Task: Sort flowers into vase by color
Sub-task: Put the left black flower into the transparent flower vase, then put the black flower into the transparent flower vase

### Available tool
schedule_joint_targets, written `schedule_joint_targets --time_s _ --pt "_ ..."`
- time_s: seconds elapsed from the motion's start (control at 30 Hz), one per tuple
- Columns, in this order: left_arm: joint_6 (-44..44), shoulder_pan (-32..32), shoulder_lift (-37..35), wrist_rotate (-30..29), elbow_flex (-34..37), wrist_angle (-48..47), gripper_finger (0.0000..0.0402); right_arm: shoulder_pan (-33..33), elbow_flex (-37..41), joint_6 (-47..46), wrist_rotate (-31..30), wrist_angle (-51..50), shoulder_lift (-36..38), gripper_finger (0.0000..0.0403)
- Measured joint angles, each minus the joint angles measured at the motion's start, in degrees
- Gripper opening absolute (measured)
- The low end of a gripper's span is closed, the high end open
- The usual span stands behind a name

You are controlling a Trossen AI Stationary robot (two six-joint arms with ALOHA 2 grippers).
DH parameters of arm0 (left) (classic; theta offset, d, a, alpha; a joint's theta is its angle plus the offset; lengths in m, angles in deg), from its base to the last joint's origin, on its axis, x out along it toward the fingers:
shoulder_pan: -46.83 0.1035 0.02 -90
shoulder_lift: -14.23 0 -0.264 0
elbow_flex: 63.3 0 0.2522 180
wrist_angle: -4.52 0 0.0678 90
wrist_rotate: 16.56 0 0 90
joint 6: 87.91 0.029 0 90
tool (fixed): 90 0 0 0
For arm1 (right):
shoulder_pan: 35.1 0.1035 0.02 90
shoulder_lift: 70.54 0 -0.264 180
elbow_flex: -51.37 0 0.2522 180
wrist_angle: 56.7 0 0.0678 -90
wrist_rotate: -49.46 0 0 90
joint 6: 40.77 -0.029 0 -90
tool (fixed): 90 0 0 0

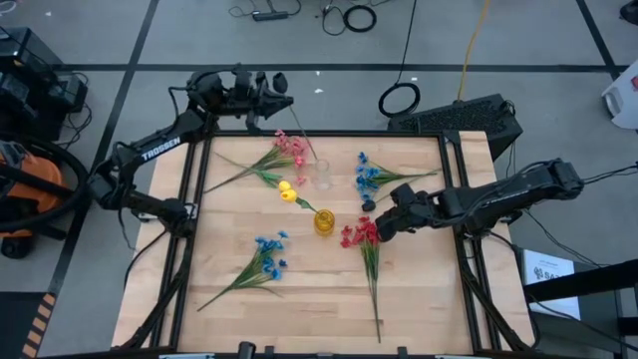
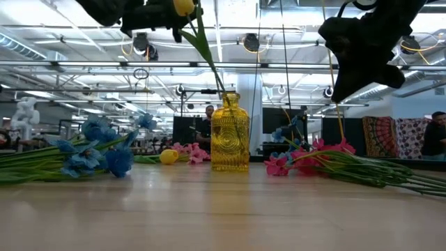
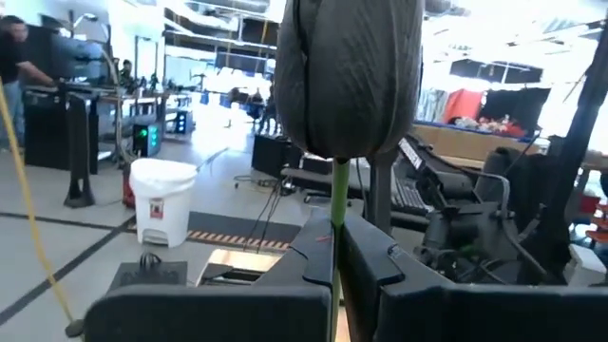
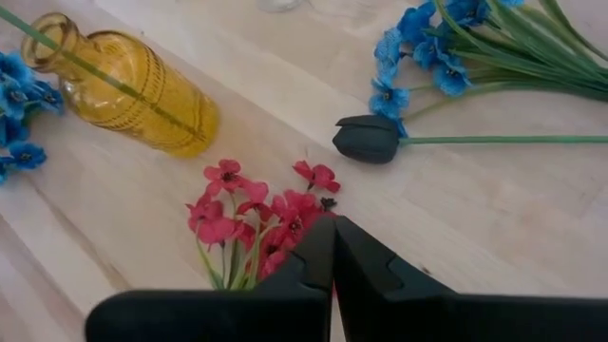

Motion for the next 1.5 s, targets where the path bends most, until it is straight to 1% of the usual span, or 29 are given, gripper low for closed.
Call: schedule_joint_targets --time_s 0.17,0.33,0.43,0.6,0.7,0.87,0.93,1.1,1.23,1.33,1.5 --pt "5.6 -2.8 1.1 -2.2 0.0 -0.9 0.0003 0.0 0.0 0.1 0.0 0.3 -1.5 0.0000" --pt "6.0 -4.1 3.5 -2.9 0.0 -1.0 0.0003 0.0 0.0 0.1 0.3 0.5 -3.1 0.0000" --pt "7.0 -4.2 5.1 -3.0 0.0 -4.0 0.0003 0.0 0.0 0.1 0.4 0.6 -3.7 0.0000" --pt "12.0 -4.7 7.5 -3.0 0.3 -8.2 0.0003 0.0 0.0 0.1 0.4 2.5 -3.8 0.0000" --pt "11.9 -5.3 9.1 -3.1 1.4 -8.4 0.0003 0.0 0.0 0.1 0.5 3.2 -3.8 0.0000" --pt "11.9 -6.2 11.9 -5.8 1.6 -8.4 0.0004 0.0 0.0 0.1 0.5 3.6 -3.8 0.0000" --pt "11.9 -6.5 12.6 -6.4 1.6 -8.4 0.0017 0.0 0.0 0.1 0.5 3.7 -3.8 0.0000" --pt "11.9 -7.6 13.6 -6.7 1.6 -8.4 0.0068 0.0 0.0 0.1 0.5 3.7 -3.8 0.0000" --pt "11.9 -7.9 13.7 -6.9 1.6 -8.4 0.0100 0.0 0.0 -0.8 0.5 3.8 -3.7 0.0000" --pt "11.8 -7.8 13.5 -7.0 1.6 -8.6 0.0123 0.0 0.0 -2.9 0.5 3.8 -3.7 0.0000" --pt "11.8 -7.4 12.4 -7.0 1.6 -9.4 0.0153 0.0 0.0 -2.9 0.5 3.7 -3.0 0.0000"
